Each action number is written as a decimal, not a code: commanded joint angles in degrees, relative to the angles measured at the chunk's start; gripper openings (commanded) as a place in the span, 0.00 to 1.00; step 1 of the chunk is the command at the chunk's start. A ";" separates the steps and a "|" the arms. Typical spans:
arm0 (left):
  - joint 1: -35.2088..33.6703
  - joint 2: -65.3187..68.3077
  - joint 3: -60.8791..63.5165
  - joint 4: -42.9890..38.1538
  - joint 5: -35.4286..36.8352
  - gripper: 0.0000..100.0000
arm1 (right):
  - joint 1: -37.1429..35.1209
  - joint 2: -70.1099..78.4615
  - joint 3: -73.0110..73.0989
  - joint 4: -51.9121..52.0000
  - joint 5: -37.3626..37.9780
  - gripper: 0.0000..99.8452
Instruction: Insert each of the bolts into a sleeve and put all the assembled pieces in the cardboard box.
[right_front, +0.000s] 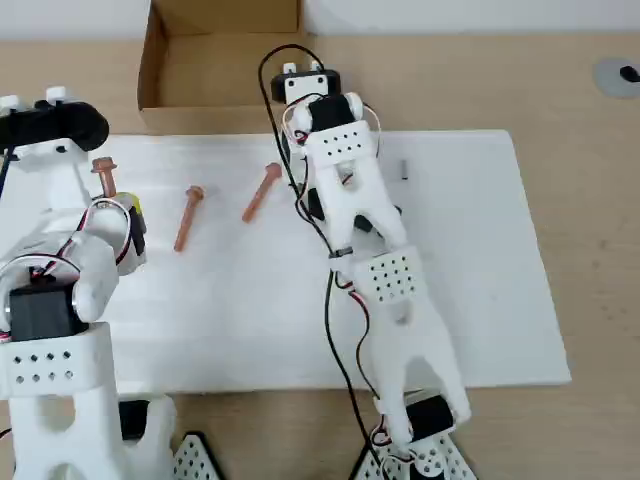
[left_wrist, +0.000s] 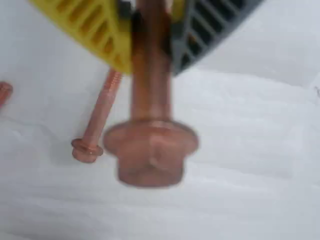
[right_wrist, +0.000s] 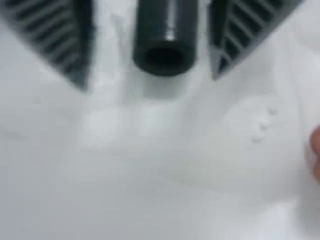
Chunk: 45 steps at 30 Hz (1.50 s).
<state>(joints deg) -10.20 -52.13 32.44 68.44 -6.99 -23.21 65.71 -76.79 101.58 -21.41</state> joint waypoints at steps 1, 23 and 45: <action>0.35 -1.71 -0.35 0.09 -0.26 0.01 | -0.66 -0.92 -2.77 0.88 1.76 0.23; 0.62 -1.71 -0.88 1.67 -2.20 0.01 | -2.33 -12.62 16.84 0.88 3.34 0.22; 0.70 -1.71 -0.79 1.76 -2.20 0.01 | -1.45 -6.81 17.19 -0.70 3.69 0.01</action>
<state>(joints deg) -10.20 -52.13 32.44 70.02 -8.92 -24.44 58.95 -59.74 101.32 -18.15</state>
